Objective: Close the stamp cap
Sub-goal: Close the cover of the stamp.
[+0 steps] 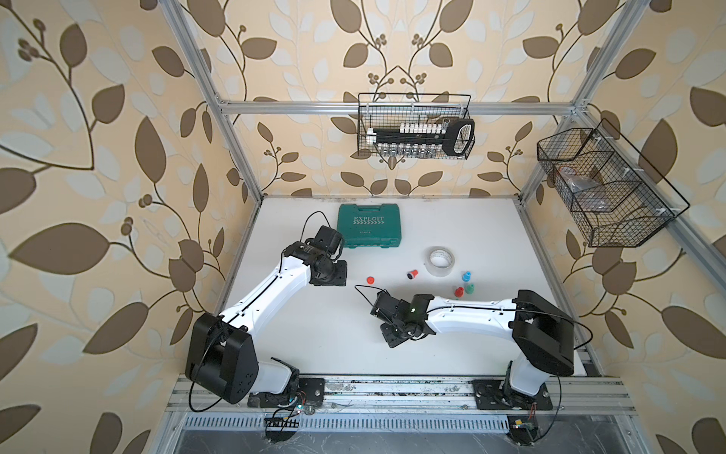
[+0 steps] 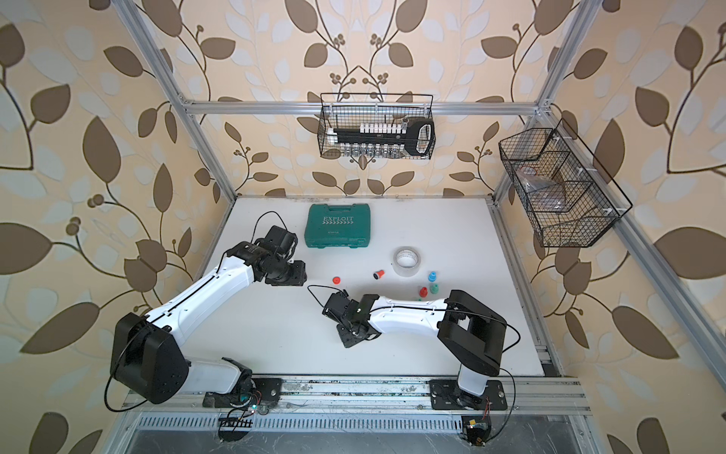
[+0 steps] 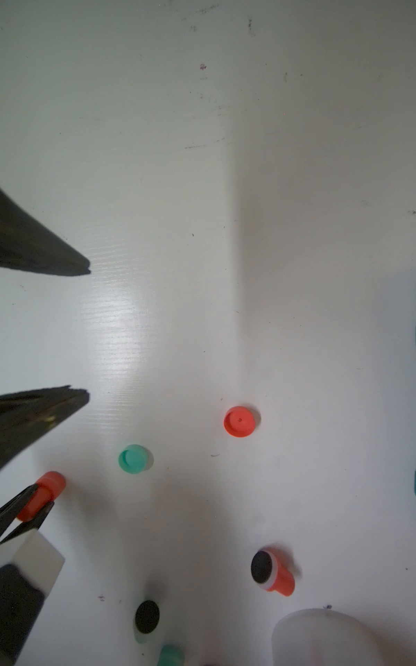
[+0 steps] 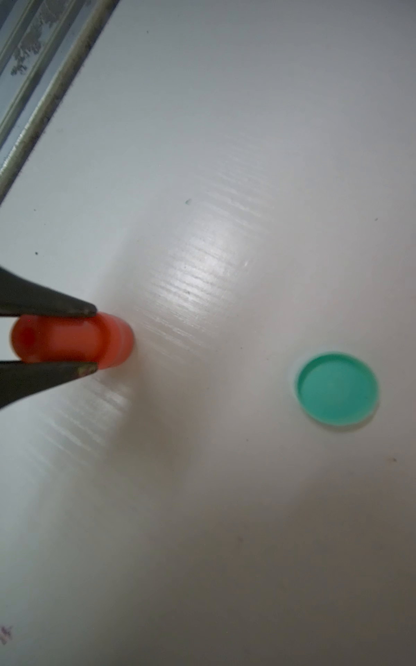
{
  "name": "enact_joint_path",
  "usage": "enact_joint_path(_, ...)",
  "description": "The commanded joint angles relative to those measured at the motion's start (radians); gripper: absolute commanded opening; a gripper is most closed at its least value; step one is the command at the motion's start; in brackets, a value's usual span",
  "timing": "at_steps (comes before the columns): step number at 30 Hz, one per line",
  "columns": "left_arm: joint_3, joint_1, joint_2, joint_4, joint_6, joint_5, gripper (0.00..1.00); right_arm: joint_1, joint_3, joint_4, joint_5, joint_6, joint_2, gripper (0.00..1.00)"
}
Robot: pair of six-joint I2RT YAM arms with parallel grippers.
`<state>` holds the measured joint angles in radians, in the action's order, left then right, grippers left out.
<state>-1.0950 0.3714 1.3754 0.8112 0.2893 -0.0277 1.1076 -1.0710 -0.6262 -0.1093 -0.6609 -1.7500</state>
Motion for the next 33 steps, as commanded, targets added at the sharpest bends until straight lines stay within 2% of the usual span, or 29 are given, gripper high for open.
enact_joint_path(1, -0.002, -0.008, -0.026, 0.006, -0.023, -0.029, 0.53, -0.032, 0.081, -0.272, -0.017, 0.000, -0.078, 0.00)
enact_joint_path(6, -0.005, -0.008, -0.024, 0.008, -0.032, -0.040, 0.53, -0.083, 0.113, -0.248, -0.017, 0.004, -0.040, 0.00)
enact_joint_path(10, -0.003, -0.008, -0.032, 0.009, -0.033, -0.039, 0.53, -0.112, 0.170, -0.154, 0.048, 0.016, -0.078, 0.00)
enact_joint_path(16, 0.003, -0.008, -0.045, 0.011, -0.031, -0.032, 0.53, -0.112, 0.177, -0.160, 0.083, 0.037, -0.160, 0.00)
enact_joint_path(21, 0.004, -0.008, -0.049, 0.014, -0.030, -0.029, 0.53, -0.111, 0.180, -0.198, 0.056, 0.026, -0.206, 0.00)
enact_joint_path(29, 0.007, -0.008, -0.045, 0.013, -0.030, -0.033, 0.53, -0.085, 0.181, -0.169, 0.081, 0.007, -0.290, 0.00)
enact_joint_path(33, 0.006, -0.009, -0.045, 0.013, -0.030, -0.031, 0.54, -0.087, 0.155, -0.193, 0.062, 0.023, -0.275, 0.00)
